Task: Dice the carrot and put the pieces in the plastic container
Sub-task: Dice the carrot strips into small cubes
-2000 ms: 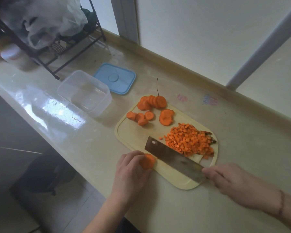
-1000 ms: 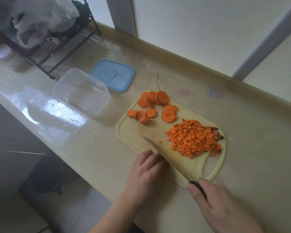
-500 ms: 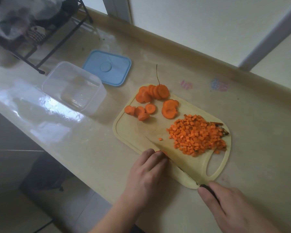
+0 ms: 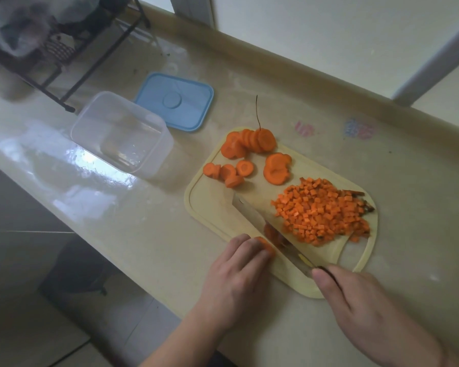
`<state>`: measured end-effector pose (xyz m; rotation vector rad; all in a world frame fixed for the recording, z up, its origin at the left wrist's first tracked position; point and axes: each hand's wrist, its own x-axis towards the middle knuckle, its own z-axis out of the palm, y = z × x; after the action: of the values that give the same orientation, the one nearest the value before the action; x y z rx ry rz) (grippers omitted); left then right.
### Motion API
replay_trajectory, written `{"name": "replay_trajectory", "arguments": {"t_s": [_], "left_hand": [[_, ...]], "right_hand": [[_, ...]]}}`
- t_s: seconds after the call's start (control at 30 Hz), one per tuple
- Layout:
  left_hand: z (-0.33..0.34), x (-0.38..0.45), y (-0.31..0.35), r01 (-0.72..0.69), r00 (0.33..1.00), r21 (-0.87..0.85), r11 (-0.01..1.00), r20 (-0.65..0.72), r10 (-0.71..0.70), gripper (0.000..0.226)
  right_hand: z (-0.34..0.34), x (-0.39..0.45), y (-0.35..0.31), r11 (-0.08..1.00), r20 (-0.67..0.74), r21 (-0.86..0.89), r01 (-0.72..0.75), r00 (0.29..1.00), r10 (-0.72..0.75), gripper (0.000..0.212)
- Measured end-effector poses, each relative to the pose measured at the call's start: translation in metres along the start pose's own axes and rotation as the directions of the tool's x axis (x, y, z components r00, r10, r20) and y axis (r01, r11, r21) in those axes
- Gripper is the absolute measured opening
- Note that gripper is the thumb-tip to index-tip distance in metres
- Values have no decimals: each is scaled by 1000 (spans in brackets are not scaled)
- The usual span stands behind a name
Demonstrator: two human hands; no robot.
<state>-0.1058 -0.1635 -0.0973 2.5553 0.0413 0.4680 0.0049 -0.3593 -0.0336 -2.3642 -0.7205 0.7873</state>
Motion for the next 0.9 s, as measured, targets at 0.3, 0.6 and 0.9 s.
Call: {"name": "replay_trajectory", "arguments": {"t_s": [0.3, 0.6, 0.9], "left_hand": [[3, -4, -1, 19, 1000, -20, 1000, 21, -18, 25], [3, -2, -2, 2, 1000, -28, 1000, -22, -2, 23], [3, 0, 1, -1, 1000, 24, 1000, -24, 2, 18]], "right_hand": [[-1, -18, 2, 999, 60, -41, -12, 998, 14, 84], [2, -20, -8, 990, 114, -128, -66, 990, 81, 88], [5, -3, -25, 983, 35, -183, 5, 999, 1, 67]]}}
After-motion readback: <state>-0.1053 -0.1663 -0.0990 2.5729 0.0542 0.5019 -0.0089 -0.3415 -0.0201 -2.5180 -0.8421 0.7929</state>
